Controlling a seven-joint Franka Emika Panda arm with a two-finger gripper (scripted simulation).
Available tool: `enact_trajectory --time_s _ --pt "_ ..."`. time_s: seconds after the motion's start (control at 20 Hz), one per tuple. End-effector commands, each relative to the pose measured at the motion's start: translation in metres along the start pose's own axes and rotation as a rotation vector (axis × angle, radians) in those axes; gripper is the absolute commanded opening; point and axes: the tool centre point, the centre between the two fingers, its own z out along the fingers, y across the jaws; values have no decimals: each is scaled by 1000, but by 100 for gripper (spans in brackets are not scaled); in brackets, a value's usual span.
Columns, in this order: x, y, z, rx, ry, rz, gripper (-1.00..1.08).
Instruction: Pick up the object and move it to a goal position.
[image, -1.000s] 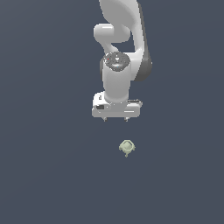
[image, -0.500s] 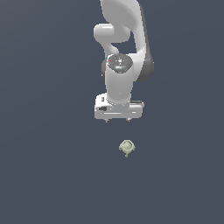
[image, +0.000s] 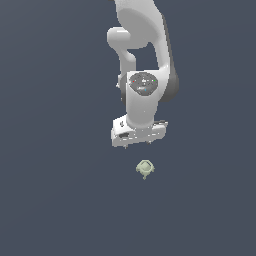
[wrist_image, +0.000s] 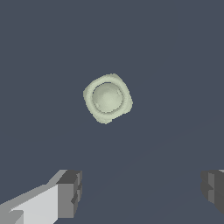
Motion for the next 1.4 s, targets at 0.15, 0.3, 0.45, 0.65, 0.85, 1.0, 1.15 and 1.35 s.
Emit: enact_trajectory --time_s 0.15,0.3,0.45,0.65,0.85,1.0,1.15,1.35 --pt "22 -8 17 -7 2 -164 100" --pt "35 -13 28 -10 4 -259 100" --pt "45 -17 37 -12 6 -339 100" --pt "54 -21 47 -14 9 -420 100" --pt "61 -24 54 -14 11 -474 100" --pt "63 -25 57 -15 11 -496 100" --pt "64 -26 58 -15 12 -504 100" --pt "63 -25 61 -14 11 -498 100"
